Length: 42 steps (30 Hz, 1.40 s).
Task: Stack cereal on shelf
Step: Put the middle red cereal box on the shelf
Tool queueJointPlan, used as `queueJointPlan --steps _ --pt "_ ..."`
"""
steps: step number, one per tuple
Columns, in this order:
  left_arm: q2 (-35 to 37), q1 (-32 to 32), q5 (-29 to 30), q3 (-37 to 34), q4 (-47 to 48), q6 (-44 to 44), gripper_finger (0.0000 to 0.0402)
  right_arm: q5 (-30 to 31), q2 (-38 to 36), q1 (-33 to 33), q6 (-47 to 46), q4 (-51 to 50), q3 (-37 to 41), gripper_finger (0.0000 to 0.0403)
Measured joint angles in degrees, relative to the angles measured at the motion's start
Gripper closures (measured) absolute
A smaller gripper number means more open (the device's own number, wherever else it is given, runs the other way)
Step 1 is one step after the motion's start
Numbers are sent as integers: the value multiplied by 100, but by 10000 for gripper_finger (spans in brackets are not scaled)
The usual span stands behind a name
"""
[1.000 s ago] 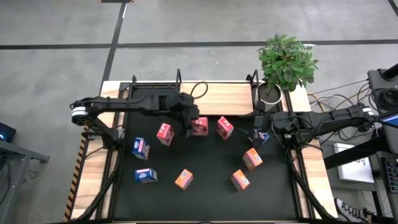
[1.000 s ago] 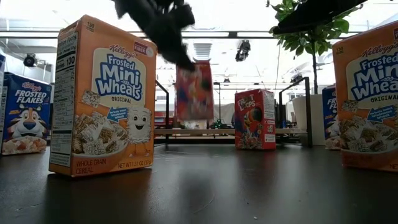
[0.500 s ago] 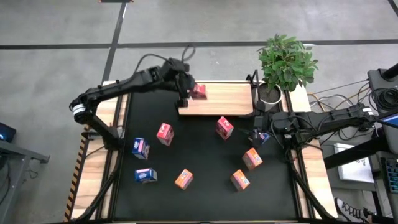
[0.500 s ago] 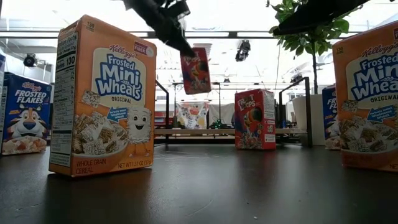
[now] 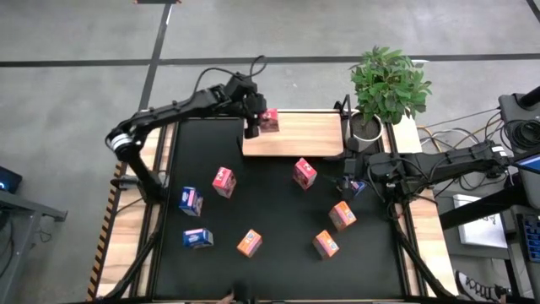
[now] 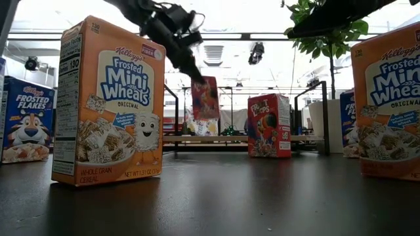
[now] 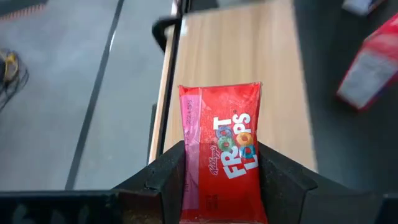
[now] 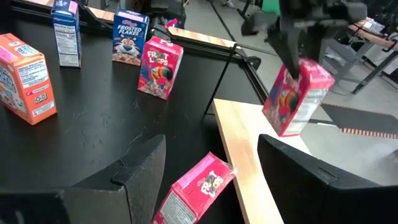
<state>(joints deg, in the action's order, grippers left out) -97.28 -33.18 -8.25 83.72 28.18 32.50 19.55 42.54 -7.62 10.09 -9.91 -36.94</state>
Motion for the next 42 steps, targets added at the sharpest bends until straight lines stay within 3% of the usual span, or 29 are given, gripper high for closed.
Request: queueJointPlan --steps 15,42 --pt "-919 -304 37 720 201 -14 232 2 0 0 -28 -2 3 158" --pt "-930 -380 20 737 347 83 186 2 0 0 -114 -2 3 158"
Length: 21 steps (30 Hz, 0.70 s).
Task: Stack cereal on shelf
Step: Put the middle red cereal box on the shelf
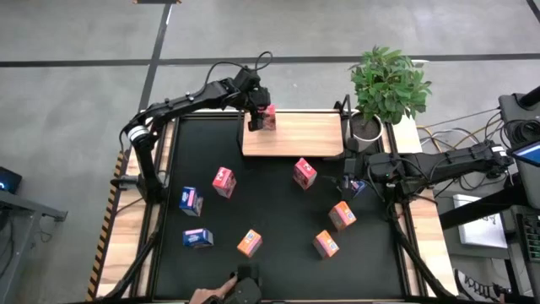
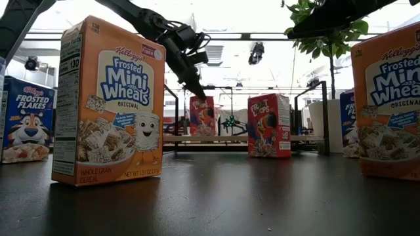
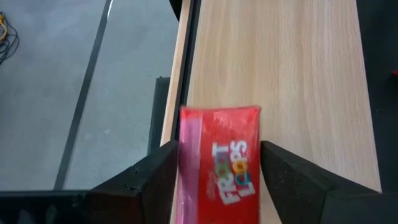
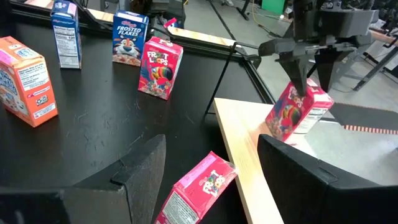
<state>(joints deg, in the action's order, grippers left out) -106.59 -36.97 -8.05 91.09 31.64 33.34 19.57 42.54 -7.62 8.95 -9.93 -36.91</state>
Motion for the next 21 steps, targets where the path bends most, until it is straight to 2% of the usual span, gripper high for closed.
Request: queueJointPlan --steps 7,13,17,21 --pt "9 0 -2 29 75 -21 148 0 -1 0 14 0 0 158" --pt "46 117 -12 724 912 3 145 0 -1 0 87 32 0 158" --pt "46 211 -17 1151 1318 28 165 0 -2 0 171 136 0 158" --pt "45 211 -17 1227 1318 51 223 0 -2 0 268 203 0 158"
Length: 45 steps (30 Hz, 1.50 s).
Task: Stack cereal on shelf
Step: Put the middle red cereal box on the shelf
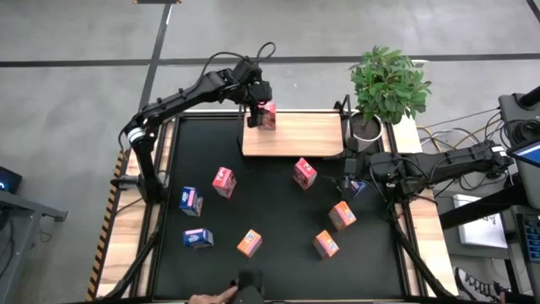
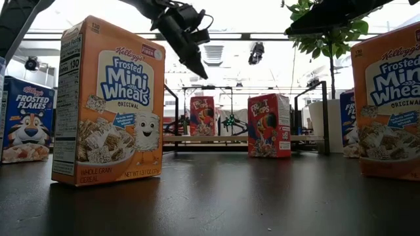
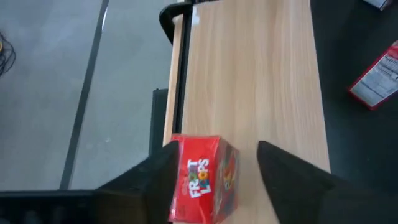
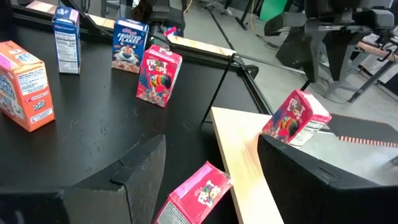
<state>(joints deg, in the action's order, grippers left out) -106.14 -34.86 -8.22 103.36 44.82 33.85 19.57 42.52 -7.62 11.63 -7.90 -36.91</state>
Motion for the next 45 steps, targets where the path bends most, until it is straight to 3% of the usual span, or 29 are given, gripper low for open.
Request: queueJointPlan --steps 7,9,16,45 --pt "-29 -56 278 -390 -290 -34 376 0 0 0 41 13 2 158" --pt "-40 -71 320 -465 -315 -79 394 0 0 0 41 13 7 158" --pt "-64 -89 424 -766 -770 -179 392 0 0 1 43 12 11 158" --pt "-64 -137 1291 -895 -831 -939 402 0 0 2 43 9 46 158"
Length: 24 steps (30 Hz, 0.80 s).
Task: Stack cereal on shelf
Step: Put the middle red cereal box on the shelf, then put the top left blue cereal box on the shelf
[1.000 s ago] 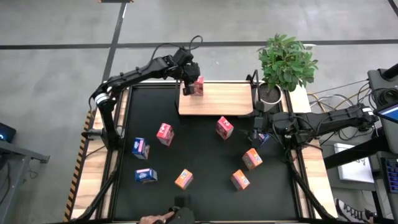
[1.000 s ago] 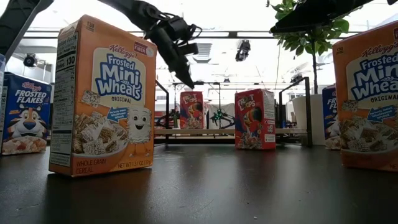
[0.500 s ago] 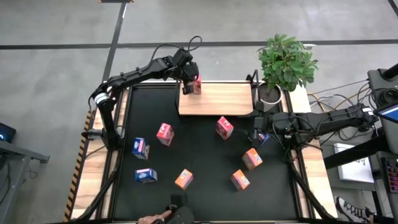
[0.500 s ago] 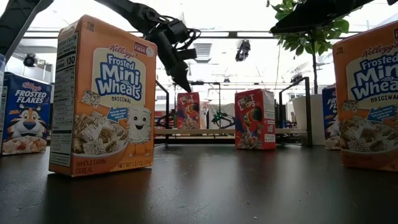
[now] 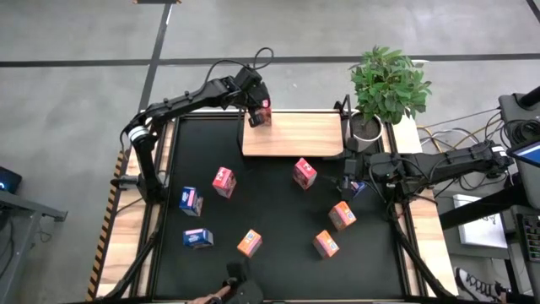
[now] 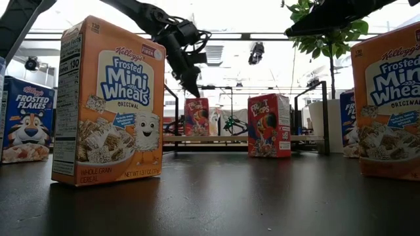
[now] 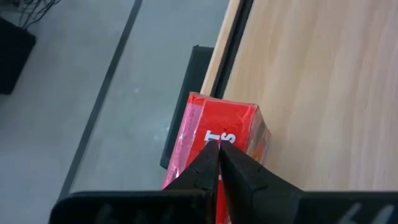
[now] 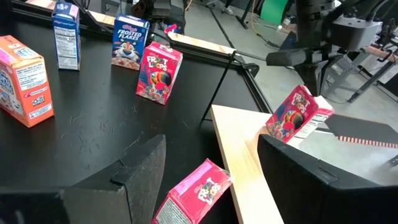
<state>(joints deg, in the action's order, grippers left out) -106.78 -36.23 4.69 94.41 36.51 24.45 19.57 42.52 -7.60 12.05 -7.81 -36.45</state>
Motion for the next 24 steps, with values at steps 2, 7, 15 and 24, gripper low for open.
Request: queueJointPlan --steps 2,7,15,24 --pt "0 -2 0 0 2 -65 402 0 0 -1 0 0 2 158" --pt "0 2 -2 4 54 -163 402 0 0 -2 0 -2 13 158" --pt "0 22 31 7 46 -153 402 0 0 0 0 -2 13 158" --pt "333 188 37 4 53 -121 402 0 0 -2 -3 -2 15 158"
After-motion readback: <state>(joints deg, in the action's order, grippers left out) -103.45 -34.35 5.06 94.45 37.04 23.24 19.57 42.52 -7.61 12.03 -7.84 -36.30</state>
